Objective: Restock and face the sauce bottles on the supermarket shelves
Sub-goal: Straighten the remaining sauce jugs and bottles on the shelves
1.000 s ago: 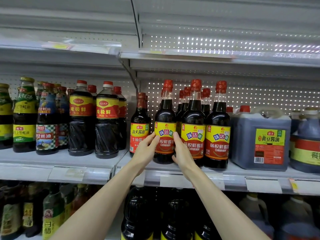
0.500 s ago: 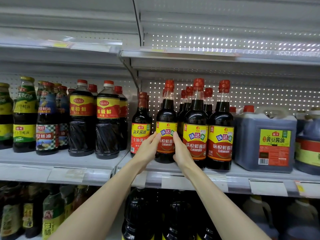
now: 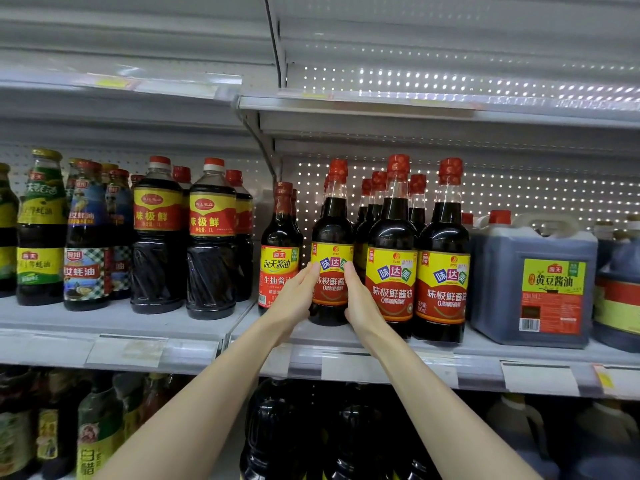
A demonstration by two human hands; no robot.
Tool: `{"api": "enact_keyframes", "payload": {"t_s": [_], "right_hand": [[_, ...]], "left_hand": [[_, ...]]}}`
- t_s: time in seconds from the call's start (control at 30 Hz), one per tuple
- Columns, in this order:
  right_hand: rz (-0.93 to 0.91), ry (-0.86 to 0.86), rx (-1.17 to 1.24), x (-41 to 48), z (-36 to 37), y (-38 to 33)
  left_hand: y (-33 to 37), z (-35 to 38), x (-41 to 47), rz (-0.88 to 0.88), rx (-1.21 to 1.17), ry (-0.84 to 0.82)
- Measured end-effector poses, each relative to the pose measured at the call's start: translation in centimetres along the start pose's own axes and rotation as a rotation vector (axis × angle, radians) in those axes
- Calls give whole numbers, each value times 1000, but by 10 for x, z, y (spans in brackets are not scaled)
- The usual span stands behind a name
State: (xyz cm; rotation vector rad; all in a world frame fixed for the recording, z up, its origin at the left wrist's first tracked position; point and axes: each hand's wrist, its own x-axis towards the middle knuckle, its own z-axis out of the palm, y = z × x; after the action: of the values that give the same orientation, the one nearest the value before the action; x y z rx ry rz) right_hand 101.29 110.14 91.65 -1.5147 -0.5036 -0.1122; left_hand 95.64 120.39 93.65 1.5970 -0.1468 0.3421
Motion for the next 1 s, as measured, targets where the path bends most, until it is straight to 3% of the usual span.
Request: {"api": "enact_keyframes", "payload": {"t_s": [1.0], "right_hand": [[7, 23, -52, -2, 8, -7]], "left_hand": [[7, 5, -5, -28, -35, 23]]}}
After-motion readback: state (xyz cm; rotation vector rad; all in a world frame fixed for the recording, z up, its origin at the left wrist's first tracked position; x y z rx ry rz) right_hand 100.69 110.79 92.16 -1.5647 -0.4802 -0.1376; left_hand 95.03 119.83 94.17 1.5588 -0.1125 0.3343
